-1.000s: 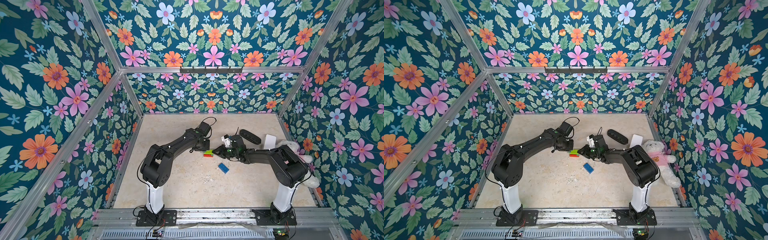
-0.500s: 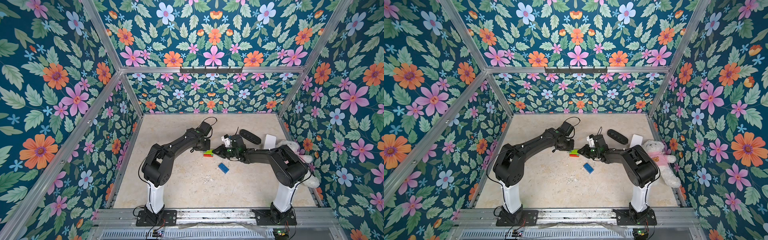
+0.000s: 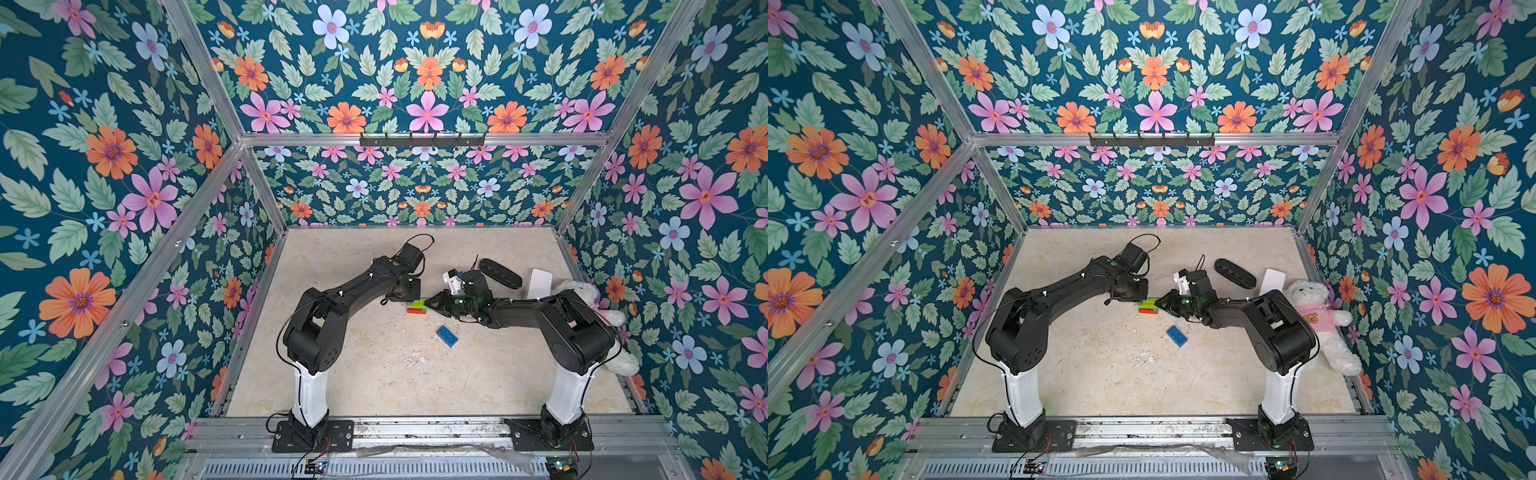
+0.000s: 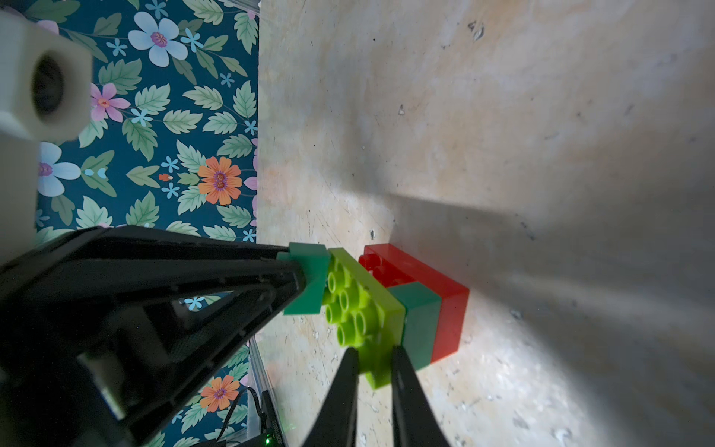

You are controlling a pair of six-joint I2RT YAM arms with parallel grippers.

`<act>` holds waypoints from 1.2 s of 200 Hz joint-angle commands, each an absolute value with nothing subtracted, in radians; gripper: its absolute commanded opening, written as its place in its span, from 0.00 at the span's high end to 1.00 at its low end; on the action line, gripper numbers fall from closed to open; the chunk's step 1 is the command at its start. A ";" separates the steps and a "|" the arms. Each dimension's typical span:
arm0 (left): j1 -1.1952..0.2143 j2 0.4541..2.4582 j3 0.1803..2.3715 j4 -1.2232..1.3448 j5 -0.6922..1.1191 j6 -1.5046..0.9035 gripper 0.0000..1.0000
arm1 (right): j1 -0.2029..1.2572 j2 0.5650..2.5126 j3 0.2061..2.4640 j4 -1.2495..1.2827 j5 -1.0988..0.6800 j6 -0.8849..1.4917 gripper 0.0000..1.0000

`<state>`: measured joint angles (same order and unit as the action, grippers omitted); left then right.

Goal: Assemble the number 5 with lego
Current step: Assemble the lego brick with the lego brick.

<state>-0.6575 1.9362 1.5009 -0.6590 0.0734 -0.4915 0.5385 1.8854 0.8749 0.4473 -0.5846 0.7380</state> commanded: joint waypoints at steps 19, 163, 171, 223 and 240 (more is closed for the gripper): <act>-0.665 1.938 1.512 -0.698 0.104 -0.490 1.00 | 0.541 1.907 0.861 0.269 -0.494 0.726 0.82; -0.686 1.908 1.490 -0.703 0.065 -0.524 1.00 | 0.541 1.906 0.855 0.284 -0.492 0.739 0.82; -0.688 1.908 1.490 -0.703 0.059 -0.530 1.00 | 0.542 1.907 0.854 0.285 -0.491 0.741 0.82; -0.705 1.916 1.476 -0.677 0.065 -0.567 1.00 | 0.548 1.919 0.848 0.304 -0.491 0.755 0.82; -0.705 1.912 1.474 -0.676 0.049 -0.585 1.00 | 0.550 1.919 0.848 0.308 -0.491 0.756 0.82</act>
<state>-0.6975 1.9144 1.4803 -0.6888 -0.0006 -0.5514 0.5430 1.8980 0.8612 0.5045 -0.5755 0.7578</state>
